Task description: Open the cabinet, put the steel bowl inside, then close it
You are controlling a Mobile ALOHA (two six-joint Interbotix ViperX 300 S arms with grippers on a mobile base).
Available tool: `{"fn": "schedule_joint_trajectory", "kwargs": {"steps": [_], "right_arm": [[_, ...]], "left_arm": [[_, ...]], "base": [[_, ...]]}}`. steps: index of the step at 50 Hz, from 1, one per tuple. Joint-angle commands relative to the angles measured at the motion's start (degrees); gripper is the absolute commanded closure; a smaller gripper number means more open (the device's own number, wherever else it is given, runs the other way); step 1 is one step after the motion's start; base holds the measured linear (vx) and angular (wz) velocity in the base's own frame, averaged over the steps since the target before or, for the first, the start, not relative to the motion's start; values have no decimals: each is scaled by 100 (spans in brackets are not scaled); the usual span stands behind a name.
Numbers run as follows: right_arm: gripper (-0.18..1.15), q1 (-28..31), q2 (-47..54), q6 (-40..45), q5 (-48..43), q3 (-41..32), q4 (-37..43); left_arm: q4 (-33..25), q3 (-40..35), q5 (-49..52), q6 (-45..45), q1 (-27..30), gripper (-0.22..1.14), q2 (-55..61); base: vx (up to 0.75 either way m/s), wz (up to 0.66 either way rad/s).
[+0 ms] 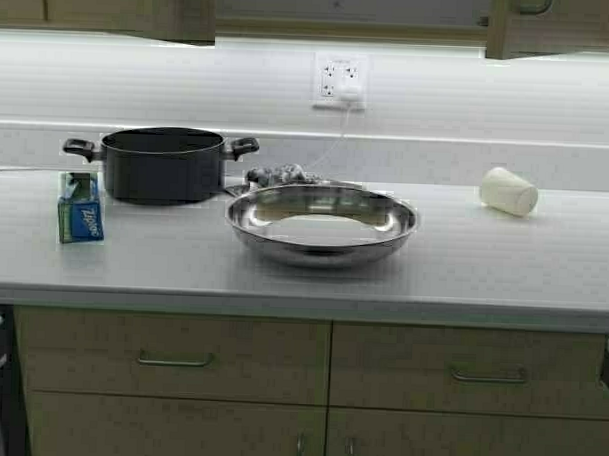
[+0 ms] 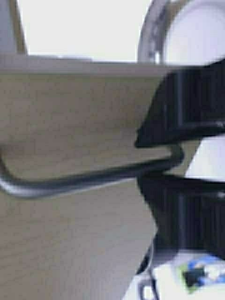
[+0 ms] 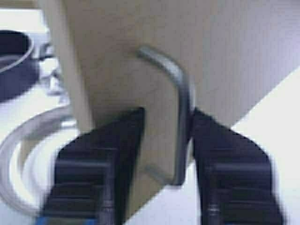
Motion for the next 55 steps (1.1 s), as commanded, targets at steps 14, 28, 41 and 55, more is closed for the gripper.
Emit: {"fn": "schedule_joint_trajectory", "kwargs": {"steps": [14, 28, 41, 55], "right_arm": [[23, -229, -1125, 255, 2048, -26, -237], [98, 747, 475, 510, 1661, -1090, -299], [91, 1046, 2162, 589, 1072, -2593, -967], [91, 870, 3393, 712, 1020, -3771, -1037]], "left_arm": [[158, 536, 905, -176, -475, 18, -1266], [202, -853, 1072, -185, -853, 94, 193], [158, -2294, 642, -246, -738, 90, 1600], [-202, -4122, 712, -510, -88, 89, 2953]], "base": [[-8, 0], [-14, -5], [-10, -12], [-4, -2]]}}
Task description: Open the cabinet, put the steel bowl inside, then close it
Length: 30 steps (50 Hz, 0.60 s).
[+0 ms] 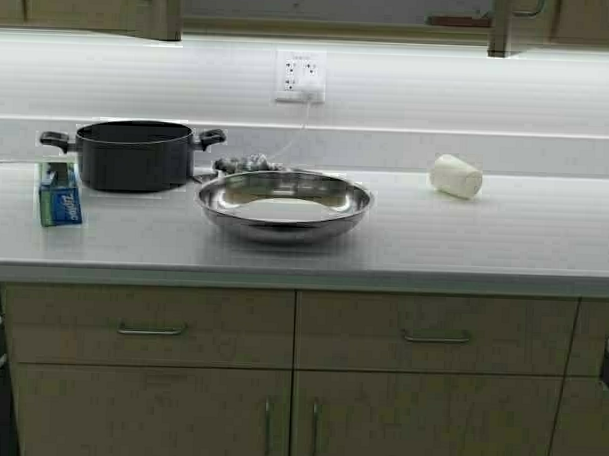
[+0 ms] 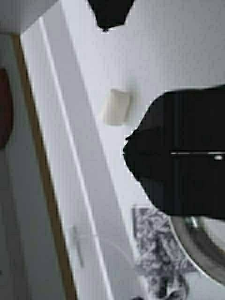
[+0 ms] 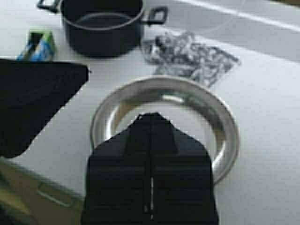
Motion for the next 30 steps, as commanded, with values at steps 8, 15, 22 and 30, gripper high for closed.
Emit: {"fn": "schedule_joint_trajectory", "kwargs": {"steps": [8, 15, 22, 30], "right_arm": [[91, -448, 26, 185, -220, 44, -9], [91, -905, -255, 193, -246, 483, -9], [91, -1213, -606, 185, -246, 905, -44], [91, -1450, -932, 264, -281, 1230, -53]], "left_arm": [[-220, -800, 352, -325, 606, 89, 457], [-220, -422, 352, -352, 940, 89, 237], [-211, 158, 308, -325, 1178, 89, -202], [-202, 738, -105, -325, 1257, 89, -642]], "base": [[1, 0], [3, 1], [2, -1], [2, 0]]}}
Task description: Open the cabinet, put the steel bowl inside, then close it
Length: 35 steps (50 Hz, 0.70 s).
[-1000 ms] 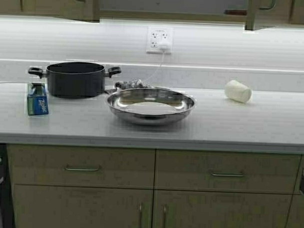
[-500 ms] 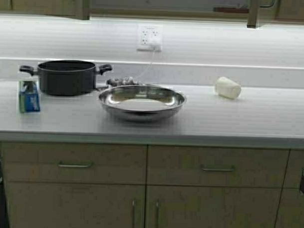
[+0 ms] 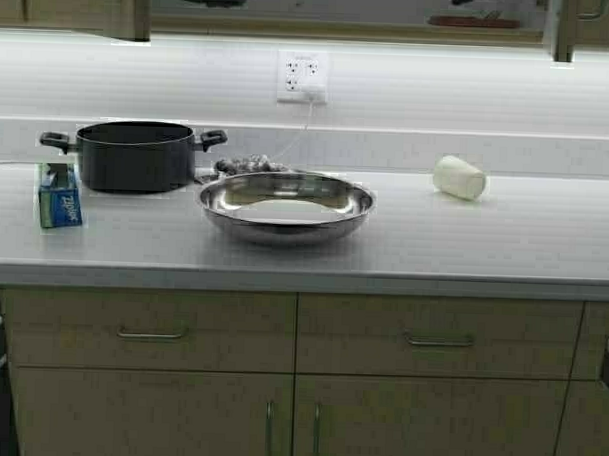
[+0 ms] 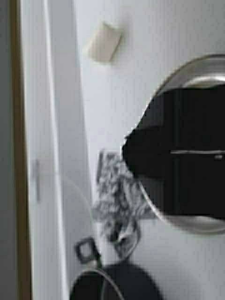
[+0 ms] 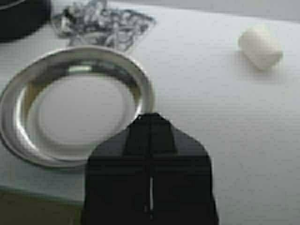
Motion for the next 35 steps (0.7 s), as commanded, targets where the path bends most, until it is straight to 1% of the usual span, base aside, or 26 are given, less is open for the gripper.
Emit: {"fn": "schedule_joint_trajectory", "kwargs": {"steps": [1, 5, 8, 12, 13, 14, 15, 17, 18, 19, 20, 22, 24, 30, 35], "right_arm": [[91, -114, -387, 79, -62, 105, -9], [85, 26, -483, 220, 9, 158, 0], [72, 202, -571, 378, 123, 193, 9], [44, 457, -712, 686, 281, 325, 26], [36, 519, -756, 782, 308, 360, 53], [24, 624, -809, 958, 334, 431, 97], [17, 694, -853, 1081, 334, 483, 141], [3, 835, -940, 1327, 325, 598, 202], [-3, 905, -976, 1433, 316, 668, 220], [-7, 967, -1028, 1547, 281, 738, 229], [-9, 1046, -1072, 1644, 237, 809, 220], [-8, 1187, -1160, 1819, 70, 993, 220], [-7, 1362, -1213, 1995, -211, 1204, 220], [-7, 1907, -1195, 2575, -1310, 1934, 272], [-7, 2285, -914, 3507, -2171, 2531, 211]], "left_arm": [[0, 378, -413, 9, 229, 88, -580], [18, 633, -694, -9, 97, 85, -791], [53, 861, -914, -79, -35, 76, -976], [185, 1257, -1178, -325, -220, 57, -1283], [229, 1371, -1248, -413, -264, 50, -1362], [281, 1485, -1327, -519, -316, 44, -1450], [343, 1608, -1406, -642, -360, 38, -1529], [475, 1854, -1573, -923, -431, 25, -1679], [580, 2048, -1679, -1169, -475, 16, -1767], [668, 2171, -1758, -1345, -492, 10, -1811], [712, 2232, -1802, -1441, -501, 7, -1837], [984, 2575, -2013, -1978, -519, -5, -1925], [1195, 2856, -2232, -2452, -519, -11, -1934], [1644, 3560, -3226, -3858, -510, -11, -1652], [1749, 3867, -4140, -4562, -510, -11, -1020]], "base": [[1, -1], [0, 0], [1, 0], [1, 2], [1, 2], [1, 1], [1, 0], [1, 0], [1, 0], [1, 0], [1, 1], [1, 2], [1, 3], [1, 2], [1, 2]]}}
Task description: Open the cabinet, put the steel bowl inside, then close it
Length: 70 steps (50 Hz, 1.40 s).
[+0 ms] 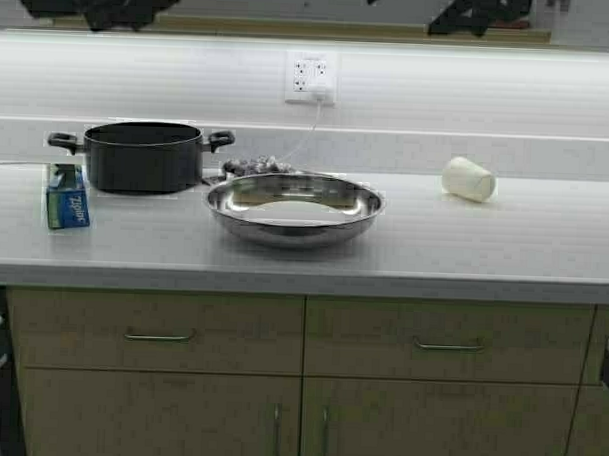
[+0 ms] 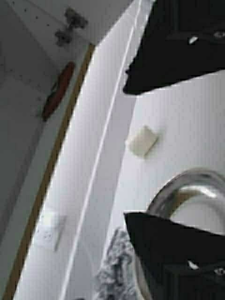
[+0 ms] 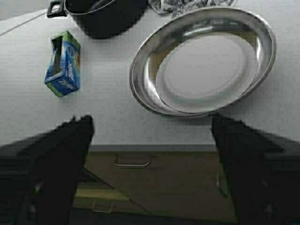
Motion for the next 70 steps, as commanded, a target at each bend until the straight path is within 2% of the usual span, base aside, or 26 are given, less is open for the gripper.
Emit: {"fn": "schedule_joint_trajectory", "kwargs": {"steps": [1, 8, 12, 20, 27, 32, 37, 57, 64, 70], "right_arm": [[-7, 439, 264, 923, -1063, 606, -132], [-7, 475, 1063, 2461, -1925, 993, -1213], [-7, 308, 1608, 3463, -2355, 1020, -1995], [-7, -633, 2865, 5563, -3674, 861, -3612], [-6, -1213, 3858, 6460, -4298, 299, -4632], [-6, -1292, 4333, 6820, -4518, -44, -4852], [-6, -1318, 4641, 7022, -4790, -237, -4852], [-6, -1600, 4904, 7031, -5361, -272, -4799], [-6, -1661, 5019, 6935, -5449, -308, -4562], [-6, -1670, 5256, 6759, -5520, -615, -4412]], "left_arm": [[167, 360, -1143, -712, -9, -11, 686], [220, 431, -2171, -1248, -9, -11, 1898], [220, 352, -2681, -1670, 88, -11, 2593], [299, -26, -3234, -2769, 492, -11, 3832], [721, -703, -3428, -3753, 853, -11, 4808], [1011, -1195, -3612, -4359, 914, -11, 5291], [1037, -1564, -3674, -4641, 914, -11, 5563], [1037, -1793, -3674, -4632, 914, -11, 5669], [1002, -1934, -3674, -4623, 914, -11, 5695], [888, -2162, -3665, -4570, 914, -11, 5739]], "base": [[1, 3], [1, 1], [0, 0], [0, 0], [0, 0], [1, 0], [1, 1], [2, 1], [2, 1], [2, 2]]}}
